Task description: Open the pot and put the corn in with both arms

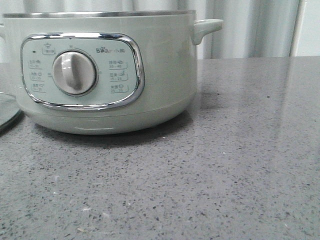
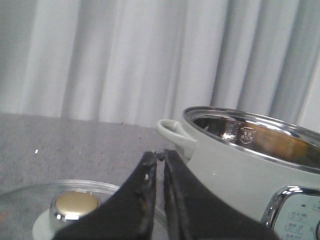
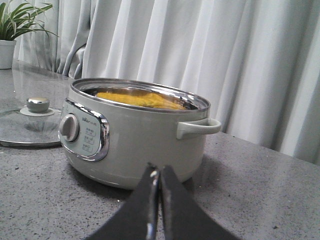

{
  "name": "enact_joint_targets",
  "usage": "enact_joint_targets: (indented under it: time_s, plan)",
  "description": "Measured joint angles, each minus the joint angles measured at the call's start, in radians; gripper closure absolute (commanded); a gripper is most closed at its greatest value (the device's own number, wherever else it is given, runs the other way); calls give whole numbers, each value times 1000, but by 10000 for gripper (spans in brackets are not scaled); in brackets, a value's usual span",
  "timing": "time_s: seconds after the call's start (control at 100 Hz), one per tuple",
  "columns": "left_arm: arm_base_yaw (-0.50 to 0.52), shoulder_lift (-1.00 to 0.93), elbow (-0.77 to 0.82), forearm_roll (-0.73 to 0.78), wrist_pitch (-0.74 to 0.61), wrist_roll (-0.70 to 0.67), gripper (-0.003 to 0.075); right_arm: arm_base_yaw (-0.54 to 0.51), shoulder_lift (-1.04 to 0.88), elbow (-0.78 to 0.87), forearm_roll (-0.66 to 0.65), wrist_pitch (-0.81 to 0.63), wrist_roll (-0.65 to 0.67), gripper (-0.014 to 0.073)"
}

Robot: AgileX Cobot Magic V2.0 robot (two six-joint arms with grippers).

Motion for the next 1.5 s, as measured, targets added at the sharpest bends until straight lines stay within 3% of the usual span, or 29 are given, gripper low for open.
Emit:
enact_joint_targets:
  time_s: [0.13, 0.23, 0.3, 0.54, 0.76, 0.85, 0.98, 1.09, 1.23, 1.37, 1.5]
  plan:
    - [0, 0, -19, -227, -15, 344, 741, 0, 0, 0, 0, 0, 0, 650]
    - [0, 0, -50, -268, -15, 577, 741, 0, 0, 0, 0, 0, 0, 650]
    - [0, 0, -68, -275, -15, 663, 741, 0, 0, 0, 0, 0, 0, 650]
    - [0, 0, -94, -272, -15, 721, 741, 0, 0, 0, 0, 0, 0, 650]
    - [0, 0, -97, -144, -15, 708, 741, 0, 0, 0, 0, 0, 0, 650]
    - [2, 2, -96, -36, -15, 602, 741, 0, 0, 0, 0, 0, 0, 650]
    - [58, 33, -75, 335, -3, 166, 741, 0, 0, 0, 0, 0, 0, 650]
    - [174, 58, -51, 633, 71, -211, 741, 0, 0, 0, 0, 0, 0, 650]
    - [384, 62, -32, 903, 275, -554, 741, 0, 0, 0, -1, 0, 0, 650]
    - [578, 40, -28, 1031, 522, -707, 741, 0, 0, 0, -1, 0, -2, 650]
    - [672, -27, 10, 1144, 553, -811, 741, 0, 0, 0, -1, 0, -2, 650]
